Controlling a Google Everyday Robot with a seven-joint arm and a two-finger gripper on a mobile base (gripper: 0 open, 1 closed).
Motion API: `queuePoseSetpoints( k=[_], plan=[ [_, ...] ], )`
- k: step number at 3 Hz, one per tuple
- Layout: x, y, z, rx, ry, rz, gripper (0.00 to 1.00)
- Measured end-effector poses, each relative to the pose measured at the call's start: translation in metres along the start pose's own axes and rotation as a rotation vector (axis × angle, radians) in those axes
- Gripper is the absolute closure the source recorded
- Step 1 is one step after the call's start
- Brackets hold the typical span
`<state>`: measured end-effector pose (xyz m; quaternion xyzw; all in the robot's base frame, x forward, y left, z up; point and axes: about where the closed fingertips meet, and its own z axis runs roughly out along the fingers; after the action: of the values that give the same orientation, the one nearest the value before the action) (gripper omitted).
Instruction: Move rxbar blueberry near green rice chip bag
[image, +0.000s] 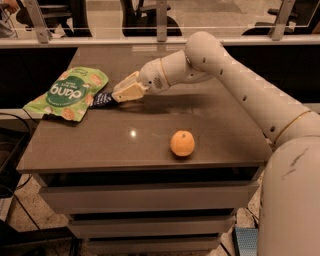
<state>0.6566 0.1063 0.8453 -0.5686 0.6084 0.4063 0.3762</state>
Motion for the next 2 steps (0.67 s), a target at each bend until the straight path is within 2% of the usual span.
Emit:
queuePoseSetpoints(
  k=[2],
  plan=[
    [0.0096,-0.0002,0.0104,-0.020,0.026,0.017,0.17]
  ],
)
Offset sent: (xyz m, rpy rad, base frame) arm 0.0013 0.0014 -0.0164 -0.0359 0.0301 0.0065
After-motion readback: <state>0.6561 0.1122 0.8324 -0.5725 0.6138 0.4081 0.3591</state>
